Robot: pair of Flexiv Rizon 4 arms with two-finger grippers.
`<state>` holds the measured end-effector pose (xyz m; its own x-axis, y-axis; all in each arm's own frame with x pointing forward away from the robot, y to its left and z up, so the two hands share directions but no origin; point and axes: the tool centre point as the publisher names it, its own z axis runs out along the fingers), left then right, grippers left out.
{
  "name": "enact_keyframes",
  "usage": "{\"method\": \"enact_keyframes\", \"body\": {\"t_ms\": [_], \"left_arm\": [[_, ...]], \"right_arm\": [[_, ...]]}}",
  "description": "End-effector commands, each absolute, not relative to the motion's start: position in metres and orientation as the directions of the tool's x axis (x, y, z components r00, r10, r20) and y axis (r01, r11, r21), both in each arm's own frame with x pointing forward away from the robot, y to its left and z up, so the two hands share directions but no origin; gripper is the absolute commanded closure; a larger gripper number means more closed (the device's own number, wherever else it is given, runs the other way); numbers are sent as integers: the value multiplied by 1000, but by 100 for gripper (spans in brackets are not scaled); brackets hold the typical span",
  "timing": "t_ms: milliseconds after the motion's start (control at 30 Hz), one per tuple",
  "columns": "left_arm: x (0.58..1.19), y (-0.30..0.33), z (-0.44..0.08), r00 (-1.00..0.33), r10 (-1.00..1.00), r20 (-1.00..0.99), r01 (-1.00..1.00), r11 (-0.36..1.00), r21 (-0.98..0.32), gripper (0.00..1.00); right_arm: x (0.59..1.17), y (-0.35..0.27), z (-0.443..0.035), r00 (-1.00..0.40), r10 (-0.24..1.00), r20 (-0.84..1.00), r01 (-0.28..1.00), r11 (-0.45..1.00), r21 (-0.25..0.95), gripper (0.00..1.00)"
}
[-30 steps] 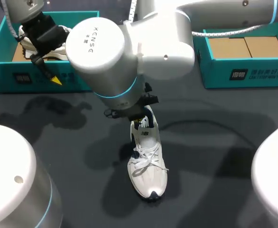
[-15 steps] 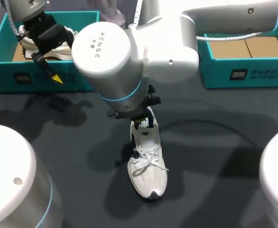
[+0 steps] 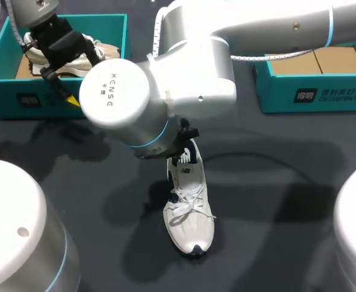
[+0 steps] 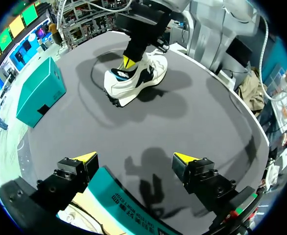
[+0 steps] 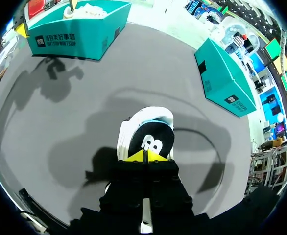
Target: Take the shoe out of the shoebox, open the shoe tongue, remove and reinsert the insole, then place the shoe into the shoebox
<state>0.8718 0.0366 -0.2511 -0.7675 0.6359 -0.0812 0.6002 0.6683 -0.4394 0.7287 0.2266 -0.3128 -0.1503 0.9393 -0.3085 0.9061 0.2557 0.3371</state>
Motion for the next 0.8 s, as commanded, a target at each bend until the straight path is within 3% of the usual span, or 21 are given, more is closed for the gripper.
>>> {"method": "enact_keyframes", "body": {"t_ms": [33, 800], "left_arm": [[872, 37, -251, -767, 636, -81, 601, 669, -437, 0], [872, 37, -251, -767, 636, -81, 601, 669, -437, 0]], "right_arm": [[718, 235, -325, -98, 930, -354, 898, 236, 371, 100], [742, 201, -350, -51, 923, -381, 899, 209, 386, 100]]}}
